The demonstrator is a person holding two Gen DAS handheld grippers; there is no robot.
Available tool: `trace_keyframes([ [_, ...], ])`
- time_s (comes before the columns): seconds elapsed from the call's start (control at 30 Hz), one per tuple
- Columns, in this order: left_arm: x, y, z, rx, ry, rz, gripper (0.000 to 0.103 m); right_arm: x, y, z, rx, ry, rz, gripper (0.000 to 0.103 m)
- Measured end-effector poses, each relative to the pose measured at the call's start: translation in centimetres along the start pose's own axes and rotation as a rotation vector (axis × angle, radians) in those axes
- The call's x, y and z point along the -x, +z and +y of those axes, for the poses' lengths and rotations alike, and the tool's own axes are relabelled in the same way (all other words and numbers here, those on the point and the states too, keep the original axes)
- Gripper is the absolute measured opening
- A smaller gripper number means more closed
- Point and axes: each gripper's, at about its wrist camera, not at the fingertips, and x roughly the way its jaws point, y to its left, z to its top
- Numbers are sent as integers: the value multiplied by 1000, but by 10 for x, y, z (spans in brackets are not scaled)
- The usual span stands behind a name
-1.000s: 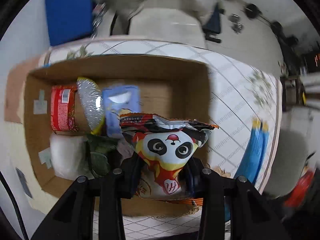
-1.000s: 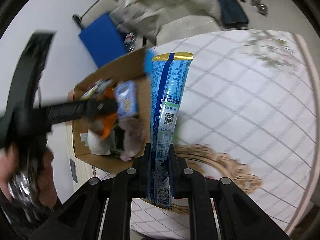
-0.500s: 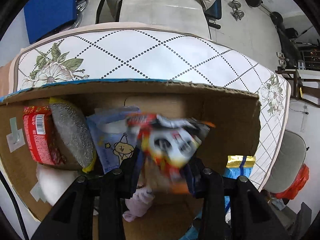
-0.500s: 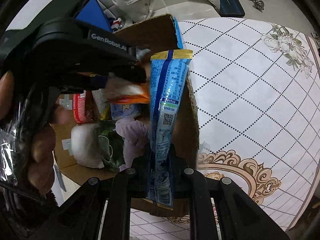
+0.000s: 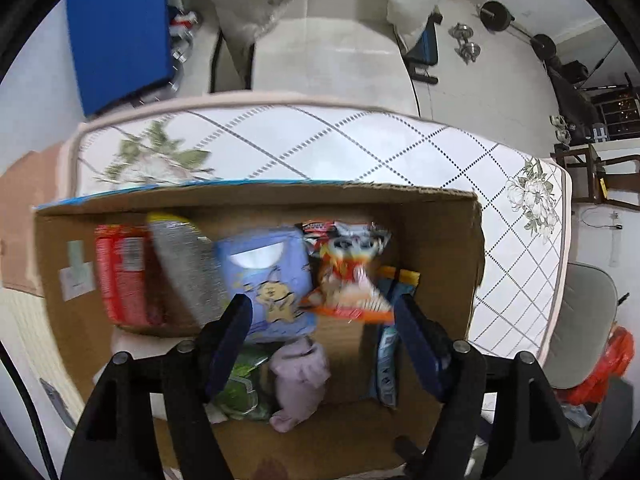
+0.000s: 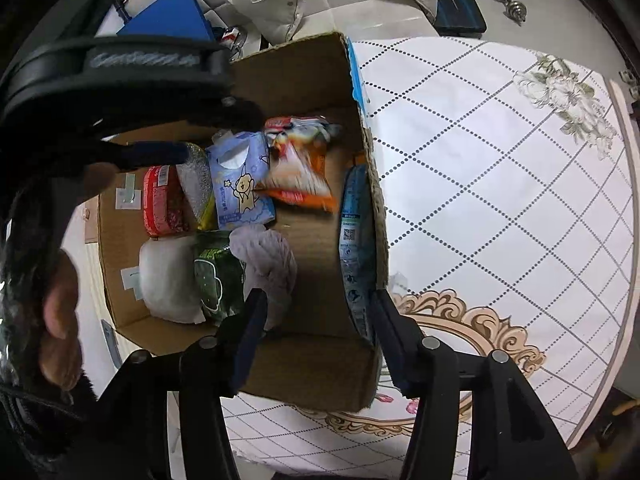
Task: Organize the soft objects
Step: 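Drop the panda bag and blue tube pack into the box, opening both grippers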
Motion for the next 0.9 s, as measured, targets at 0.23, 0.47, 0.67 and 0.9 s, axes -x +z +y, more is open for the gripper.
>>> trace_keyframes([
  [0.23, 41, -54, 34, 57, 72, -150, 73, 19, -16, 8, 39, -71, -38, 77],
  [0.47, 64, -116, 56, 58, 213, -287, 102, 39, -39, 22, 86, -147, -125, 99],
  [0.67, 78, -153, 60, 71, 207, -342, 102, 55, -63, 33, 99, -210, -209, 99],
  [0.9, 88, -178, 52, 63, 208, -392, 102, 65, -84, 36, 83, -224, -240, 99],
])
